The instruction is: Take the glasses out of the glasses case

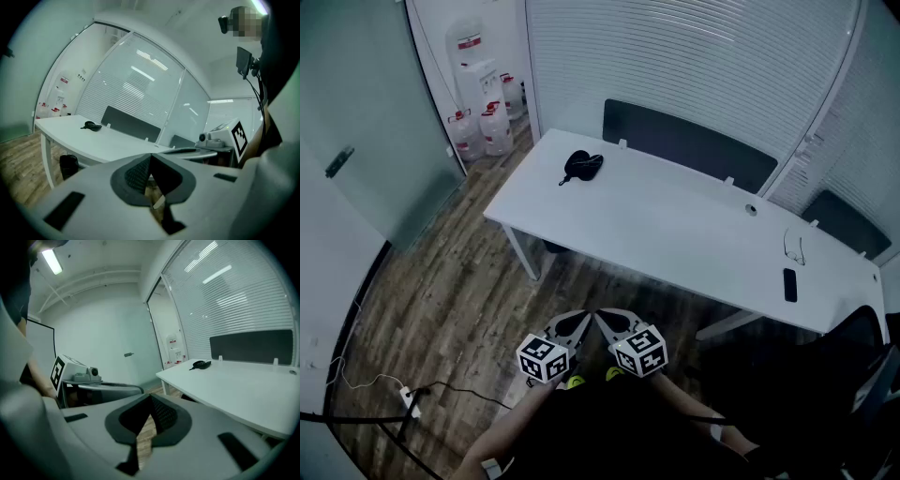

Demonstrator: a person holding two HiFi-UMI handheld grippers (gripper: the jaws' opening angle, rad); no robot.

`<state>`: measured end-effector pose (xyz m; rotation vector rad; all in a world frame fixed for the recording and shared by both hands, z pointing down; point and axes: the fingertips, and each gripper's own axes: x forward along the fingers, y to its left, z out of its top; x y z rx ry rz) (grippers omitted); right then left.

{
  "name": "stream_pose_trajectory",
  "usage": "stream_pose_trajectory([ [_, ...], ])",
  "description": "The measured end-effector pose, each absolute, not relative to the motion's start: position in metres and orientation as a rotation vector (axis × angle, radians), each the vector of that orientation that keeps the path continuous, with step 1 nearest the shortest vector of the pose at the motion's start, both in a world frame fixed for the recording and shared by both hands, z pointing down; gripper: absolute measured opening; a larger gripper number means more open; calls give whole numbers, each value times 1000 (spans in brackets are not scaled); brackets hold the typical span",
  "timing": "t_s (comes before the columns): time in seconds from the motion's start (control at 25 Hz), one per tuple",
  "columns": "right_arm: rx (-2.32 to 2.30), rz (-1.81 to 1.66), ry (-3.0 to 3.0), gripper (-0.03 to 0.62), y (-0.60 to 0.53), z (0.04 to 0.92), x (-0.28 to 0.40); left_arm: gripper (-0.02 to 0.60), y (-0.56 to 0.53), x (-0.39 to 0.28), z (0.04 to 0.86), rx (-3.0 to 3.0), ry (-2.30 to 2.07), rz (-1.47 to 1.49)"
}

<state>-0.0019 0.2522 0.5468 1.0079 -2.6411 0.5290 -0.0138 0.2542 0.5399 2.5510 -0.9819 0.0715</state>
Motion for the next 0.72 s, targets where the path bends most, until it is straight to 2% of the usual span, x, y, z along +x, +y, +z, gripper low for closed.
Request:
stream_pose_trajectory([
  [0.28, 1003, 558, -2677, 15, 258, 544, -8, 6, 259, -17, 537, 2568, -985, 54],
  [0.72, 965, 419, -2664, 15, 271, 545, -23, 6, 267, -31, 533, 2617, -998, 55],
])
